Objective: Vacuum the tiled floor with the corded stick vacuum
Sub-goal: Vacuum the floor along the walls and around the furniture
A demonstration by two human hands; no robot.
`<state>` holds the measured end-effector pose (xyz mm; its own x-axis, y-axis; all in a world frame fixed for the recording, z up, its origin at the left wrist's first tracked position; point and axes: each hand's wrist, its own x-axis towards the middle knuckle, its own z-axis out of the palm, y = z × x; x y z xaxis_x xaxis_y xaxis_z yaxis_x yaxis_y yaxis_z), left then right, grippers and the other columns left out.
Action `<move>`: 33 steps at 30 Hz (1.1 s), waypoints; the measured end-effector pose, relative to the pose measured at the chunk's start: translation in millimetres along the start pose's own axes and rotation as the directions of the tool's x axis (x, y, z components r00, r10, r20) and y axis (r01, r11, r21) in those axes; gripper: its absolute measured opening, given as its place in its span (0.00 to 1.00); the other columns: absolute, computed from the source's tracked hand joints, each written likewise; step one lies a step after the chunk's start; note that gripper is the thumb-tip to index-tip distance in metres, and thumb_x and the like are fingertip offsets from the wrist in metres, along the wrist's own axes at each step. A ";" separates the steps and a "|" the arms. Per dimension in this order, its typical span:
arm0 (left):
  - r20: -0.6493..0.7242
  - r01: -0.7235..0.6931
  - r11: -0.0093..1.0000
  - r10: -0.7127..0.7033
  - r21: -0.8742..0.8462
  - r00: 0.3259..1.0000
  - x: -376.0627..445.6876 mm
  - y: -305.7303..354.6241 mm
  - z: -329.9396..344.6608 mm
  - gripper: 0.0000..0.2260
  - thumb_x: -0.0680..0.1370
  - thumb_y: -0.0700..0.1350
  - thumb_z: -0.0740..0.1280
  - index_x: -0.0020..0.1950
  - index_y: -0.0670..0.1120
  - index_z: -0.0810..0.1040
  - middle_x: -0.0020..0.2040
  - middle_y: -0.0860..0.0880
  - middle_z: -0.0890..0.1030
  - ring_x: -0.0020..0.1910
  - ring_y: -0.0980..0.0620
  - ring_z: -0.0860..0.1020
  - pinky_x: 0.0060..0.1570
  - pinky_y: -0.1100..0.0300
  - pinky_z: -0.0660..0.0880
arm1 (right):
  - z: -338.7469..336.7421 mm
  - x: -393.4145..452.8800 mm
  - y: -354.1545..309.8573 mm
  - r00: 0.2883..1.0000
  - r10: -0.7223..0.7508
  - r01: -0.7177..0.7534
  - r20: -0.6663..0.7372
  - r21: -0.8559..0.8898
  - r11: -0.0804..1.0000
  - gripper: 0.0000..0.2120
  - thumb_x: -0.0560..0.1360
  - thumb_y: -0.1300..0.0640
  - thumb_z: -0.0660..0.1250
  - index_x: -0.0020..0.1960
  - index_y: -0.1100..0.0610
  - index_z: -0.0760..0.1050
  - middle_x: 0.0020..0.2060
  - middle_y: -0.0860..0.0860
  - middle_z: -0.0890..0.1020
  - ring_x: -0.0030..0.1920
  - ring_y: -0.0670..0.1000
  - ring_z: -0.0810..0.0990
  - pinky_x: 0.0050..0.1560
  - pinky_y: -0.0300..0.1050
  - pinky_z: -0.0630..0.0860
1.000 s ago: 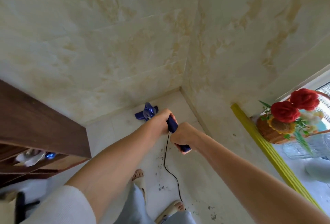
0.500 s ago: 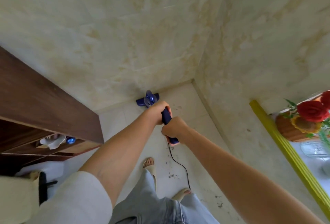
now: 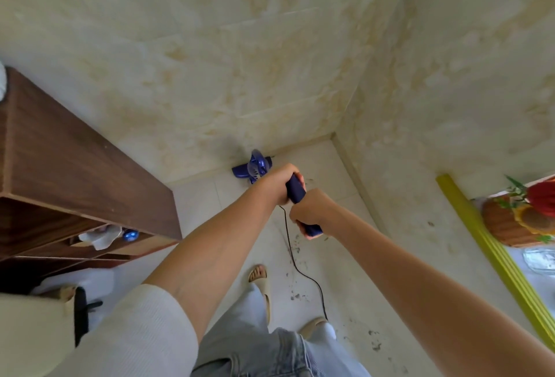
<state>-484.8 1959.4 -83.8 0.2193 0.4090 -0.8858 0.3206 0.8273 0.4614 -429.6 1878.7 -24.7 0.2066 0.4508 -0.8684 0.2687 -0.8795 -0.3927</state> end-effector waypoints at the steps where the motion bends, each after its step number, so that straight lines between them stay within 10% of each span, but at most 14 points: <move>1: 0.004 0.006 1.000 -0.006 0.015 1.000 -1.2 2.3 0.7 0.16 0.75 0.37 0.57 0.27 0.40 0.69 0.21 0.45 0.74 0.32 0.48 0.71 0.40 0.61 0.69 | -0.4 0.5 -0.3 1.000 0.002 -0.002 -0.006 -0.001 1.000 0.09 0.74 0.71 0.57 0.38 0.60 0.65 0.21 0.52 0.69 0.22 0.50 0.67 0.19 0.32 0.65; 17: -0.029 0.016 0.996 -0.013 0.088 0.999 -18.3 -25.9 -4.1 0.24 0.77 0.37 0.55 0.19 0.40 0.70 0.31 0.42 0.72 0.33 0.48 0.70 0.49 0.59 0.68 | 27.2 -7.5 24.8 1.000 0.006 -0.007 0.023 0.061 0.998 0.08 0.73 0.72 0.57 0.41 0.60 0.65 0.26 0.53 0.68 0.22 0.50 0.66 0.20 0.34 0.65; 33: -0.119 0.018 0.995 -0.029 -0.097 0.992 -60.6 -118.7 7.5 0.11 0.73 0.37 0.58 0.30 0.40 0.69 0.29 0.44 0.73 0.32 0.48 0.72 0.40 0.60 0.73 | 63.8 -46.6 103.7 0.995 -0.055 0.054 0.087 0.015 0.998 0.09 0.72 0.71 0.54 0.40 0.58 0.62 0.27 0.52 0.67 0.21 0.48 0.64 0.19 0.32 0.62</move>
<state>-529.3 1833.5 -84.5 0.0987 0.4276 -0.8986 0.2339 0.8677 0.4386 -471.4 1756.7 -44.3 0.1089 0.4840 -0.8683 0.2657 -0.8559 -0.4437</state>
